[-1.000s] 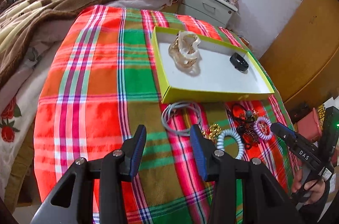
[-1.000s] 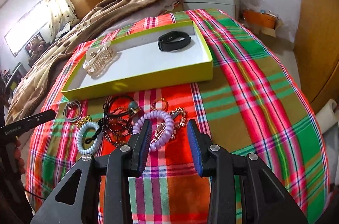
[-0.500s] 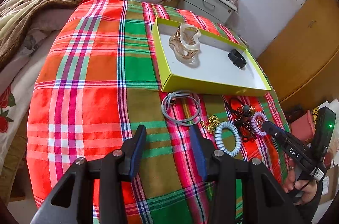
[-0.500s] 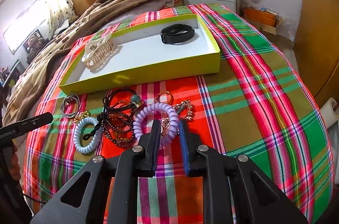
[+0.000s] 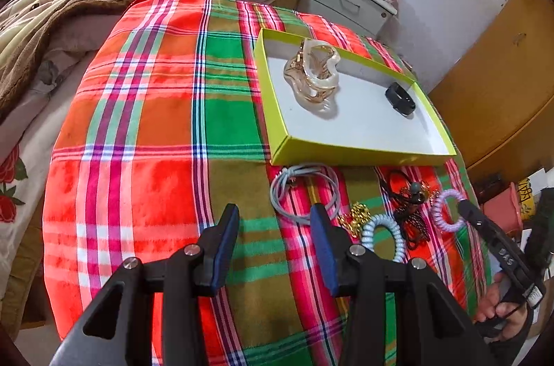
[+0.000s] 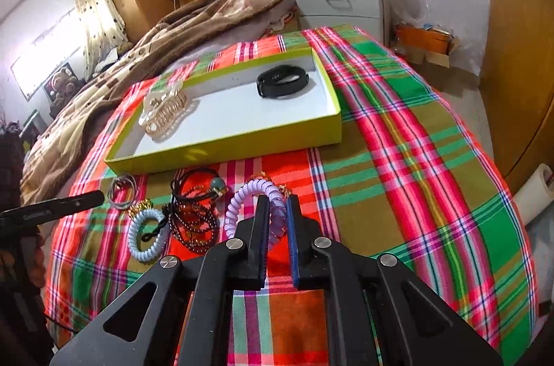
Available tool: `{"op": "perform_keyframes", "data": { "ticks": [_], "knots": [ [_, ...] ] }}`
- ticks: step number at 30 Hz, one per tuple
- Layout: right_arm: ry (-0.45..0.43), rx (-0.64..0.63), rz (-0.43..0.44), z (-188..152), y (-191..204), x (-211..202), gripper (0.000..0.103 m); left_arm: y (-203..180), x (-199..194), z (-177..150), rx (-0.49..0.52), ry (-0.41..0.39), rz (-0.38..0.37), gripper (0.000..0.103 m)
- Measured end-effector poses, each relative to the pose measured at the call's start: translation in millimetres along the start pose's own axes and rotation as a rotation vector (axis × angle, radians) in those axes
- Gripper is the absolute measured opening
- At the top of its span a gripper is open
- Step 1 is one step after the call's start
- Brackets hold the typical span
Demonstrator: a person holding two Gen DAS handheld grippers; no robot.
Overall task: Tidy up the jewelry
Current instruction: 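Grasp the lavender coil hair tie with the right tool while the left tool grasps the grey cable tie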
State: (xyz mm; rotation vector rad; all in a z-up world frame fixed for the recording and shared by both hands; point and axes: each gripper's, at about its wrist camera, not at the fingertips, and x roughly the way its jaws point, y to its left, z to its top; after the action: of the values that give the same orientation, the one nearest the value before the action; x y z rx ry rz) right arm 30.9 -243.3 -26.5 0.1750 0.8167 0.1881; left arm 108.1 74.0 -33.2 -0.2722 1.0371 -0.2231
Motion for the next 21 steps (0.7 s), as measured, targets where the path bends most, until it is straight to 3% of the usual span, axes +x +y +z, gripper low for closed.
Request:
{"op": "perform_keyframes", "data": {
  "ticks": [6, 16, 21],
  "knots": [
    [-0.034, 0.011, 0.017, 6.5, -7.7, -8.9, 0.010, -9.5, 12.9, 7.8, 0.053, 0.014, 0.075, 0.044],
    [-0.032, 0.017, 0.040, 14.8, -13.2, -0.7, 0.010, -37.8, 29.0, 11.9, 0.233, 0.018, 0.246, 0.044],
    [-0.024, 0.015, 0.058, 16.2, -12.9, 5.5, 0.010, -40.6, 30.4, 13.4, 0.233, 0.014, 0.250, 0.044]
  ]
}}
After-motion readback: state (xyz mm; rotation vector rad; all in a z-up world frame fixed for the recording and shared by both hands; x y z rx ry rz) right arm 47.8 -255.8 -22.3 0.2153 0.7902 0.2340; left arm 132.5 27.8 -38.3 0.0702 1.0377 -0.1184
